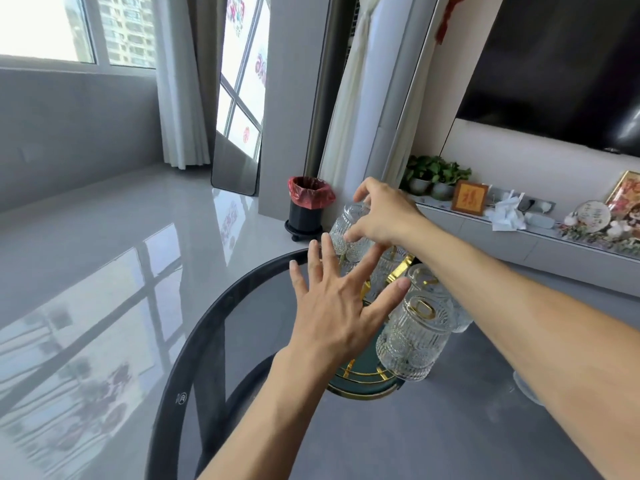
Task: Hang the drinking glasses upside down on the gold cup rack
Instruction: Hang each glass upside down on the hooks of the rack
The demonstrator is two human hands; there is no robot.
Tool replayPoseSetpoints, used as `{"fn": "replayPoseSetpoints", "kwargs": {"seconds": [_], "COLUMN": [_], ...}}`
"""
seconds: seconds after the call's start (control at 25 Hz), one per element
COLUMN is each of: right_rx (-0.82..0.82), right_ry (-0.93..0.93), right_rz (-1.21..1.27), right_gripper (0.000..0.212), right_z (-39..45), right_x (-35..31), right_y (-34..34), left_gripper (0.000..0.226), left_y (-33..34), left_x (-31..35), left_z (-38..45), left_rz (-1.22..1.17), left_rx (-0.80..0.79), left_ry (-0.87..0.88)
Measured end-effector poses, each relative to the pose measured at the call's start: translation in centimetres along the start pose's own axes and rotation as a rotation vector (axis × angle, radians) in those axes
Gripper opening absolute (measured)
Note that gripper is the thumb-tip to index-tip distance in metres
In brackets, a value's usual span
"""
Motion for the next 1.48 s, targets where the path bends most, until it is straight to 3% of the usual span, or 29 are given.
{"fn": "replayPoseSetpoints", "kwargs": {"seconds": [0.2, 0.44, 0.56, 0.84, 1.0, 1.08, 1.2, 1.28, 1.36, 1.48], "right_rx": [-0.157, -0.302, -0.359, -0.064, 0.059, 0.152, 0.415, 0.53, 0.551, 0.436], "right_ry": [0.002, -0.032, -0.043, 0.036, 0.107, 0.205, 0.351, 0.382, 0.45, 0.568], "right_rz": [-0.13, -0.195, -0.132, 0.145, 0.257, 0.33, 0.439, 0.43, 0.445, 0.644], "right_gripper": [0.052, 0.02, 0.038, 0.043, 0.036, 0.026, 0.006, 0.011, 0.018, 0.023], "right_z": [1.2, 1.3, -0.1, -5.4, -10.7, -14.2, -19.9, -23.2, -25.6, -26.3], "right_x": [-0.2, -0.3, 0.4, 7.3, 14.3, 18.7, 24.7, 27.2, 30.0, 32.9], "right_y": [1.9, 1.7, 0.4, -3.8, -5.0, -4.7, -3.4, -1.7, -0.1, 0.8], "left_gripper": [0.072, 0.07, 0.071, 0.078, 0.085, 0.084, 0.079, 0.076, 0.079, 0.085], "left_y": [-0.1, 0.2, 0.4, 0.7, 0.6, 1.0, 3.3, 6.2, 10.0, 15.8], "left_x": [-0.6, -0.8, -0.8, -0.5, 1.0, 3.4, 8.4, 10.9, 13.2, 15.6], "left_z": [0.5, 0.4, 0.5, -0.1, -1.8, -3.5, -6.4, -8.3, -9.8, -9.4], "left_rz": [0.007, 0.023, 0.043, 0.092, 0.159, 0.147, 0.077, 0.064, 0.06, 0.09], "left_rx": [-0.025, -0.054, -0.044, -0.036, -0.014, 0.051, 0.106, 0.082, -0.008, -0.18], "left_ry": [0.023, 0.043, 0.061, 0.057, 0.077, 0.172, 0.375, 0.473, 0.516, 0.454]}}
Point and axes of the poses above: each hand's wrist, its own z-axis towards the middle knuckle, its own y-axis out of the palm, x = y × z, the point moved 4 cm from there along z, towards the middle knuckle, and after that the axes turned 2 degrees about -y, right-handed, at the moved point
